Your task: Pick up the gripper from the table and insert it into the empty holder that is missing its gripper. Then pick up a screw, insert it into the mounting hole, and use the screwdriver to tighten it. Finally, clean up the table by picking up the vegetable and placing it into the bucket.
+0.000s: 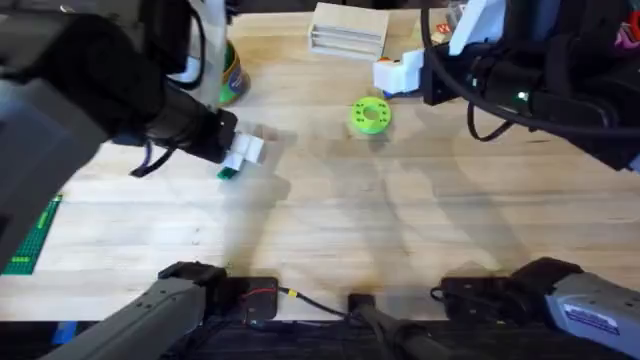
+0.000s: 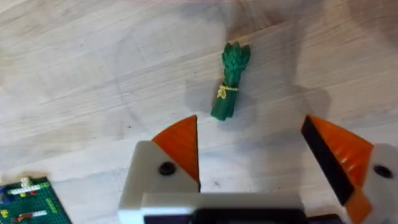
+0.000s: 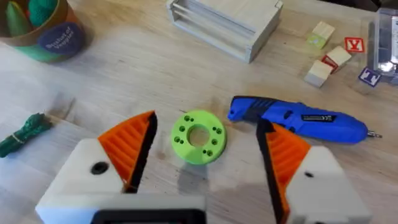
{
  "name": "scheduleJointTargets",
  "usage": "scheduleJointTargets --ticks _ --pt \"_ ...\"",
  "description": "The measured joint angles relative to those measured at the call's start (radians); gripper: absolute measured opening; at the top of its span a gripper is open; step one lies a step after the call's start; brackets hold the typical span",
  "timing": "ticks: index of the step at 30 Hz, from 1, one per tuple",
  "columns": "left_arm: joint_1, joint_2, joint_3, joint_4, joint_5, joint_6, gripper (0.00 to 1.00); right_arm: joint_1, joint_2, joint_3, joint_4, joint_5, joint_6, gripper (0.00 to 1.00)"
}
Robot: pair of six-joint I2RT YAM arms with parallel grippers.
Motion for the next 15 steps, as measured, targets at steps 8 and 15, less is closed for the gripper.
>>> scheduleJointTargets --ticks 8,15 --pt "0.045 0.170 -0.136 0.193 -0.002 0.085 0.993 0.000 0.000 0.000 -0.003 0.000 0.000 0.991" --pt "0.098 0.294 -0.160 0.320 0.001 0.124 0.993 0.000 0.000 0.000 -0.004 0.000 -0.003 0.991"
